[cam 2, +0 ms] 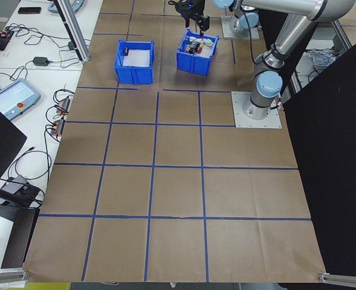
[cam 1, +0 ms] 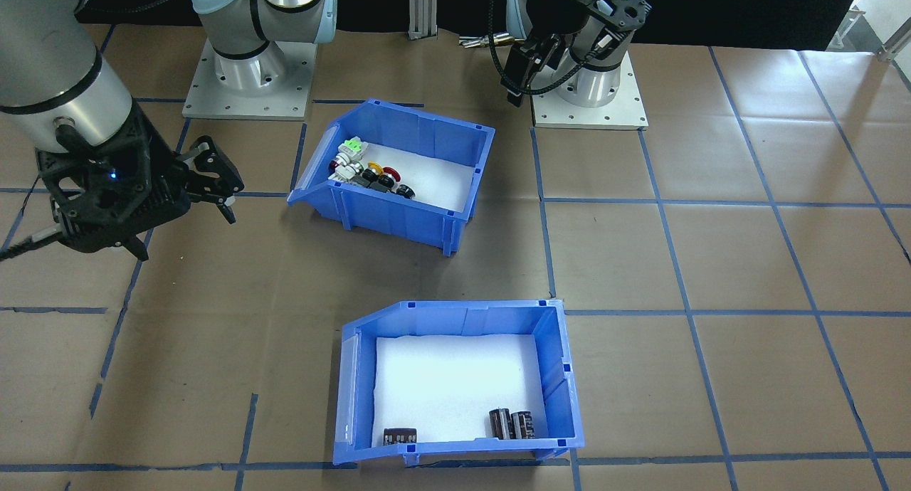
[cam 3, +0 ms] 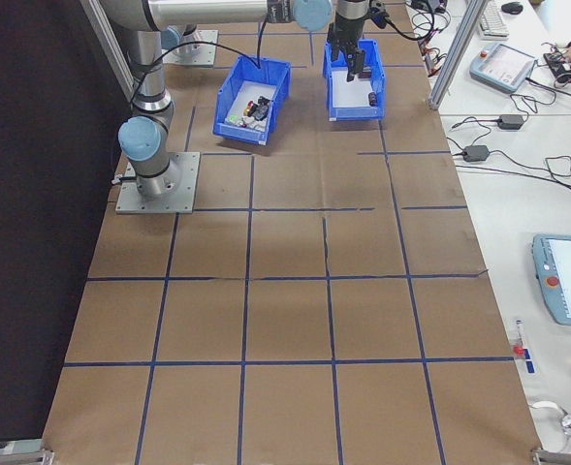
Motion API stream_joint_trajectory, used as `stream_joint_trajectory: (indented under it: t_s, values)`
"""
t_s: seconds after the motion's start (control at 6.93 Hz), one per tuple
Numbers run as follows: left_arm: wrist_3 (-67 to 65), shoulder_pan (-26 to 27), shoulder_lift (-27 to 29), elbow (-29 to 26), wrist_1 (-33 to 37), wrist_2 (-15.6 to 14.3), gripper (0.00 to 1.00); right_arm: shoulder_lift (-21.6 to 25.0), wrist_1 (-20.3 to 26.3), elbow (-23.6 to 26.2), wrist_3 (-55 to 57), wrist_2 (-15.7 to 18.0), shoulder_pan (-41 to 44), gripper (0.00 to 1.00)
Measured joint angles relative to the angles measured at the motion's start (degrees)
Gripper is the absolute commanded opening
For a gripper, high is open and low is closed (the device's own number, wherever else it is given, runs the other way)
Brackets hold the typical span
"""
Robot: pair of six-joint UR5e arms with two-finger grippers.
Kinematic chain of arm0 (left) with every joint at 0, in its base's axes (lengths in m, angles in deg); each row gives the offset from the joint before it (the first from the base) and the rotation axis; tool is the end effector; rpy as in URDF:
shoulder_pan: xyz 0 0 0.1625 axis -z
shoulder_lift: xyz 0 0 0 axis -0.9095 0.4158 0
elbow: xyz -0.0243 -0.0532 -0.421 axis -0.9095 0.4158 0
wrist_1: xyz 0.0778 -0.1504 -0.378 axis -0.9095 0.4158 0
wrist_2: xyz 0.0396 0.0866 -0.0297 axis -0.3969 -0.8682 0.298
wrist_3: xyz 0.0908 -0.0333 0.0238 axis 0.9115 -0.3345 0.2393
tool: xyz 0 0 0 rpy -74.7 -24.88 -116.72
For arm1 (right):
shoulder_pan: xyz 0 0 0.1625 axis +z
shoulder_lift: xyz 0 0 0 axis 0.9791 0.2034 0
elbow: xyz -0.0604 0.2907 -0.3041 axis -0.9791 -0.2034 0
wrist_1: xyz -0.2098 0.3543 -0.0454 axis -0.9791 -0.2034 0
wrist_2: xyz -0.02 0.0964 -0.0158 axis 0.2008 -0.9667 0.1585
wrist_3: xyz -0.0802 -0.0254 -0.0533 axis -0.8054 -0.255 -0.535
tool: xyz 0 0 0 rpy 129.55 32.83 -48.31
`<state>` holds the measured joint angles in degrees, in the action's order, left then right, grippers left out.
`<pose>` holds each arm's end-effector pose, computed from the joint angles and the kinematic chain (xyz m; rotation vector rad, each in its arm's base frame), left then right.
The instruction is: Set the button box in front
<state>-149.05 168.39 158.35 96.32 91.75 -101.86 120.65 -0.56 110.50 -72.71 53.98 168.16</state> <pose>-0.2206 -0.3435 0.4688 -1.4219 2.7914 0.1253 0.1378 -0.6044 0.5003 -0.8891 2.9649 -0.0662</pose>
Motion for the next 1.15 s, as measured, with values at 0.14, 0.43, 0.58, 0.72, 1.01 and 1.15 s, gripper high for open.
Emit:
stream_joint_trajectory:
  t_s: [0.14, 0.43, 0.58, 0.72, 1.01, 1.15]
  values:
    - [-7.68, 2.77, -1.16, 2.72, -0.45, 0.02, 1.0, -2.78, -0.16, -3.34, -7.26, 0.38, 2.08, 1.0]
    - [-22.63, 9.65, -1.56, 6.05, -1.33, -0.02, 1.0, -8.19, -0.75, -9.03, -18.15, 0.59, 6.45, 1.0]
    - [-26.28, 12.36, -1.33, 8.24, -3.54, -0.05, 1.0, -10.81, -0.84, -11.43, -20.83, 0.57, 9.21, 1.0]
    - [-28.92, 14.16, -1.42, 12.42, -8.98, -0.02, 1.0, -13.6, -0.95, -13.39, -22.07, 0.6, 13.05, 1.0]
    - [-33.79, 16.87, -1.16, 19.88, -21.24, 0.3, 0.99, -18.5, -2.07, -14.92, -25.48, 0.62, 19.99, 1.0]
    - [-35.41, 17.7, -0.6, 21.23, -23.41, 1.4, 0.99, -20.66, -3.94, -15.06, -26.71, 0.64, 22.67, 1.0]
